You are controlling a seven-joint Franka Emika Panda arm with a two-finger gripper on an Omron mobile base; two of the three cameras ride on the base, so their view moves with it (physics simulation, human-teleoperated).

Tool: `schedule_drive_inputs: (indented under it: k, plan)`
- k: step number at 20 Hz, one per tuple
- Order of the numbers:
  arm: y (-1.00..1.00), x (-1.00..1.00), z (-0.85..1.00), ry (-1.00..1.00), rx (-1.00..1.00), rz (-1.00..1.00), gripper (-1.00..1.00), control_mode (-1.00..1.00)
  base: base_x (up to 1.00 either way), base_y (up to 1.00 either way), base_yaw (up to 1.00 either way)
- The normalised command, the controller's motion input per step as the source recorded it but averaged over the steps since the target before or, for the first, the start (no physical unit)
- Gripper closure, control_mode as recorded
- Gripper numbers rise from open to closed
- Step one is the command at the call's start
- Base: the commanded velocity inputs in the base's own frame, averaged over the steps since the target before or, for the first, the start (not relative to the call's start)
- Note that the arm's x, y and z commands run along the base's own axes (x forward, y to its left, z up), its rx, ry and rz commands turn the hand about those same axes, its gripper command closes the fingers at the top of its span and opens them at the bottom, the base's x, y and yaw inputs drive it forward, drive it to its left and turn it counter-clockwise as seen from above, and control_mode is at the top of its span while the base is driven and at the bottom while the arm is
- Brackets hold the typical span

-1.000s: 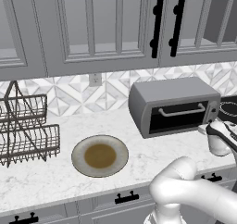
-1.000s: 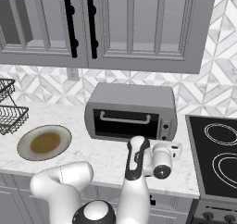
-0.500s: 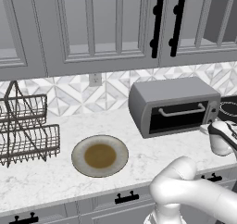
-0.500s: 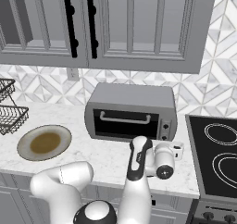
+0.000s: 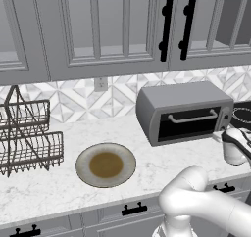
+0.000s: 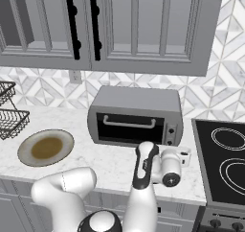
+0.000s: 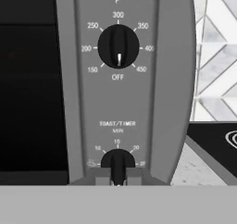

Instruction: Pick up the kebab skewer and baguette bread, and place them inside the toaster oven. Close the toaster oven door and start by setting the timer.

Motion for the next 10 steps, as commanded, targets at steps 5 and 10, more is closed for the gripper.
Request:
schedule_drive_inputs:
  k: [5, 10]
  plan:
    - [0.0, 0.21, 0.2, -0.01, 0.03, 0.0, 1.0, -1.0, 0.0, 0.0, 0.0]
    - [0.0, 0.13, 0.31, 0.0, 0.02, 0.0, 1.0, -1.0, 0.0, 0.0, 0.0]
